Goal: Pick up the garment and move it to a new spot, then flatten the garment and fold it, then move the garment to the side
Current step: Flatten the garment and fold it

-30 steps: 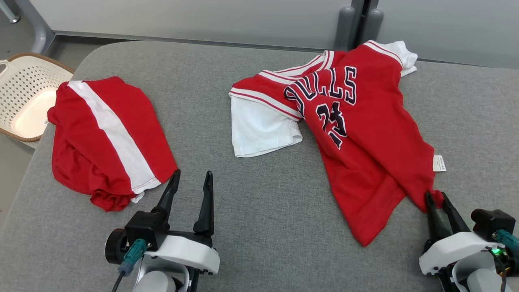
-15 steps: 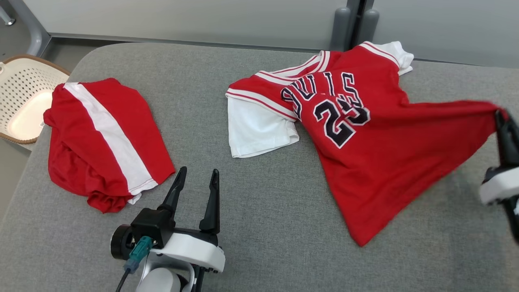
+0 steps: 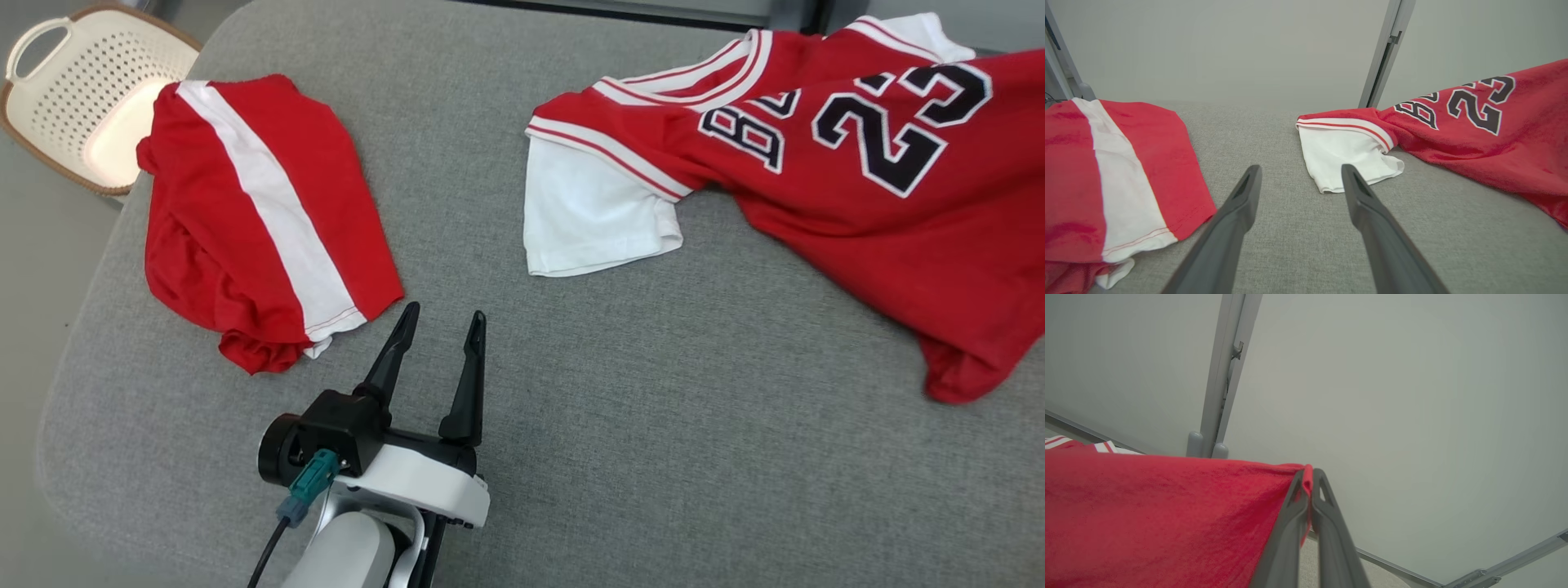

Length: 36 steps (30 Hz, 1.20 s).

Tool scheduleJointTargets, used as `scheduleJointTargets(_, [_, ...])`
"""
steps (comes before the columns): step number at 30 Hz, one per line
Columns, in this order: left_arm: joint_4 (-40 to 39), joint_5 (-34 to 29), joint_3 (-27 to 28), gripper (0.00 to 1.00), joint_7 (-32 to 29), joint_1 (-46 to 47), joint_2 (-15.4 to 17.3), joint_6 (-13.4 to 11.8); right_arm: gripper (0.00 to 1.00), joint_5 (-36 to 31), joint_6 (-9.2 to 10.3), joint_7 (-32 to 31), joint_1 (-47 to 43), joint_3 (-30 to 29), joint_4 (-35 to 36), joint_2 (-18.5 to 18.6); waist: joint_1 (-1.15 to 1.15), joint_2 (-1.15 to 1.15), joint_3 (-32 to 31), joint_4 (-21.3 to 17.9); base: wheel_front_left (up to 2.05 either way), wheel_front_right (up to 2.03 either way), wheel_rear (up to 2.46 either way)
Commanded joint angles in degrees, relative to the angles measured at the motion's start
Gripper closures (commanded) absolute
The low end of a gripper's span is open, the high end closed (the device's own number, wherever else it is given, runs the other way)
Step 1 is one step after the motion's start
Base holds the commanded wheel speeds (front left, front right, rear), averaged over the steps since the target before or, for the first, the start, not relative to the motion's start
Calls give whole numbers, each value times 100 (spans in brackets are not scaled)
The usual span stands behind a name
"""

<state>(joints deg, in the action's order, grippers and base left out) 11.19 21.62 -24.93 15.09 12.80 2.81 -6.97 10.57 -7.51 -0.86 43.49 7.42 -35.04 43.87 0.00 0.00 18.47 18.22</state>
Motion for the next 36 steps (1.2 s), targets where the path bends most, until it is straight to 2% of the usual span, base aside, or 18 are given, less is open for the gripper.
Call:
scheduleJointTargets(1, [-51,48,-34,0,12,158,16,-24,100,-79,4,-45,230,45,-158,183,0,0,273,233,0,0,0])
scheduleJointTargets(4, [-98,91,-112,0,11,238,18,-48,100,-231,4,-89,600,172,-485,346,0,0,449,350,0,0,0])
scheduleJointTargets(5, [-105,113,-130,0,11,276,18,-57,92,-284,4,-80,695,236,-577,360,0,0,496,380,0,0,0])
scheduleJointTargets(6, [-116,127,-139,0,11,313,18,-67,0,-313,4,-66,795,266,-692,372,0,0,529,402,0,0,0])
scheduleJointTargets(10, [-155,178,-136,0,11,423,18,-126,0,-430,4,144,1157,292,-1036,242,0,0,581,428,0,0,0])
scheduleJointTargets(14, [-149,151,-70,0,12,461,16,-153,0,-441,4,474,1200,316,-1368,-43,0,0,463,341,0,0,0])
scheduleJointTargets(23, [-48,-71,331,0,11,275,17,-84,0,28,4,1371,737,355,-1575,-918,0,0,-171,-256,0,0,0])
scheduleJointTargets(24, [-48,-71,331,0,11,275,17,-84,0,28,4,1371,737,355,-1575,-918,0,0,-171,-256,0,0,0])
scheduleJointTargets(27, [-22,-149,479,0,12,194,18,-42,0,257,4,1516,405,349,-1399,-1256,0,0,-424,-488,0,0,0])
scheduleJointTargets(28, [13,-205,618,0,11,101,19,-20,0,441,4,1579,-49,331,-1086,-1574,0,0,-671,-698,0,0,0])
scheduleJointTargets(29, [13,-205,618,0,11,101,19,-20,0,441,4,1579,-49,331,-1086,-1574,0,0,-671,-698,0,0,0])
scheduleJointTargets(36, [83,-295,928,0,11,-157,18,46,0,621,4,1609,-1396,136,-33,-2296,0,0,-1090,-1064,0,0,0])
